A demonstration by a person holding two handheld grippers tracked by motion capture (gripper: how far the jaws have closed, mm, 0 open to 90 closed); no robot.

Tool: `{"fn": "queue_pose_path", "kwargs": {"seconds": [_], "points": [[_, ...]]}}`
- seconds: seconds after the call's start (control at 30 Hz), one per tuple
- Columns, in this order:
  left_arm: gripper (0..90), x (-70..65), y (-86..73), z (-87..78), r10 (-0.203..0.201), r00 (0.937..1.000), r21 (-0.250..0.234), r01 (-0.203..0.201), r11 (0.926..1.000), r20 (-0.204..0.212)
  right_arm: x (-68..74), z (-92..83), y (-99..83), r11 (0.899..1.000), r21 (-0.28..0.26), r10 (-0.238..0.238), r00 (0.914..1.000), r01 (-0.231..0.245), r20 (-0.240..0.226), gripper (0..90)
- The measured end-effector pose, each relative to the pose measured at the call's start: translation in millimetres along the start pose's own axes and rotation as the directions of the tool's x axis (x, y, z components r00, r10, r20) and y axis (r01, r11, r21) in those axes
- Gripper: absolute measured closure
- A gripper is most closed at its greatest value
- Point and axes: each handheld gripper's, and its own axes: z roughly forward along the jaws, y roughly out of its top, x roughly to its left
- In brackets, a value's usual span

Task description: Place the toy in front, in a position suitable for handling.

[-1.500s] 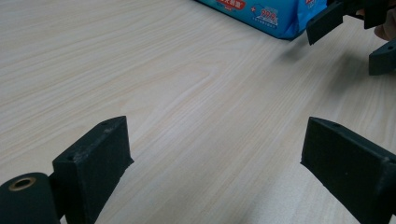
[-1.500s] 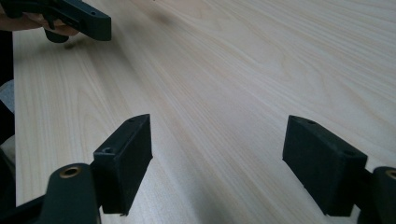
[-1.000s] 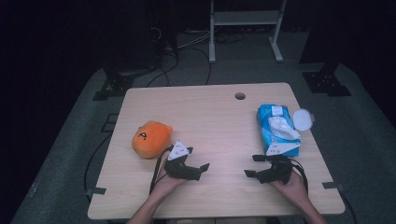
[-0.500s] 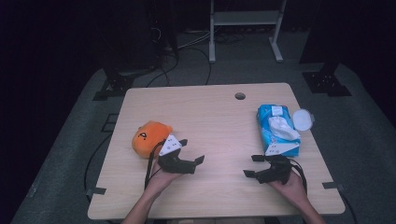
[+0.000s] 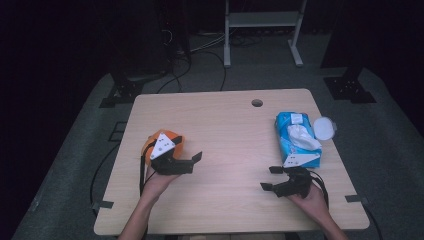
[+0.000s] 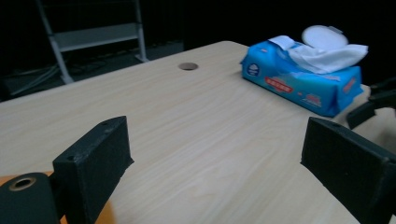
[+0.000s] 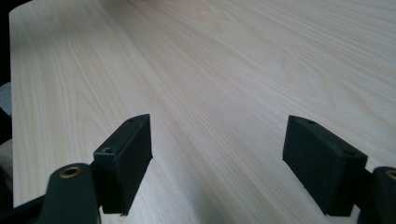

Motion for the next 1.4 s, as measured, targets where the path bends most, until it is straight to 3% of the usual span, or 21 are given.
{"fn": "queue_pose_path", "kwargs": {"seconds": [0.23,0.3,0.47,0.7,0.87,0.97,1.1,1.27,1.4], "points": [[7.6,24.6,0.8,-17.4,-0.018,0.9965,-0.027,0.015,0.9995,-0.082,1.0,0.8,0.2,1.0,0.005,0.0,1.0,0.0,-0.001,22.7],[7.6,32.9,-0.3,-22.6,-0.016,0.9935,-0.029,0.013,0.9995,-0.113,1.3,0.9,0.3,1.0,0.006,-0.003,1.0,0.003,-0.001,22.7],[7.6,52.2,-5.0,-33.6,-0.057,0.9846,-0.048,0.05,0.9976,-0.165,2.3,1.7,0.1,1.0,0.009,-0.004,1.0,0.004,-0.004,22.7],[7.6,70.6,-16.0,-39.2,-0.103,0.9738,-0.043,0.096,0.9944,-0.203,3.6,2.9,0.4,1.0,0.014,-0.008,0.9999,0.008,-0.006,22.7],[7.6,78.9,-25.3,-38.4,-0.146,0.9637,-0.044,0.14,0.9892,-0.224,4.9,3.6,0.6,1.0,0.014,-0.014,0.9999,0.014,-0.009,22.7],[7.7,82.6,-31.7,-35.7,-0.15,0.9621,-0.025,0.148,0.9887,-0.228,5.5,4.4,0.7,1.0,0.023,-0.019,0.9998,0.019,-0.009,22.7],[7.7,85.6,-39.1,-29.7,-0.183,0.9596,0.008,0.189,0.982,-0.214,7.0,4.1,1.0,1.0,0.019,-0.02,0.9997,0.02,-0.014,22.7],[7.7,83.0,-47.6,-18.8,-0.138,0.962,0.079,0.16,0.9839,-0.235,8.5,6.0,1.4,0.999,0.03,-0.025,0.9995,0.025,-0.02,22.8],[7.7,83.9,-51.0,-17.7,-0.175,0.9508,0.077,0.2,0.9767,-0.255,9.4,5.9,1.8,0.999,0.024,-0.034,0.9992,0.034,-0.022,23.0]]}}
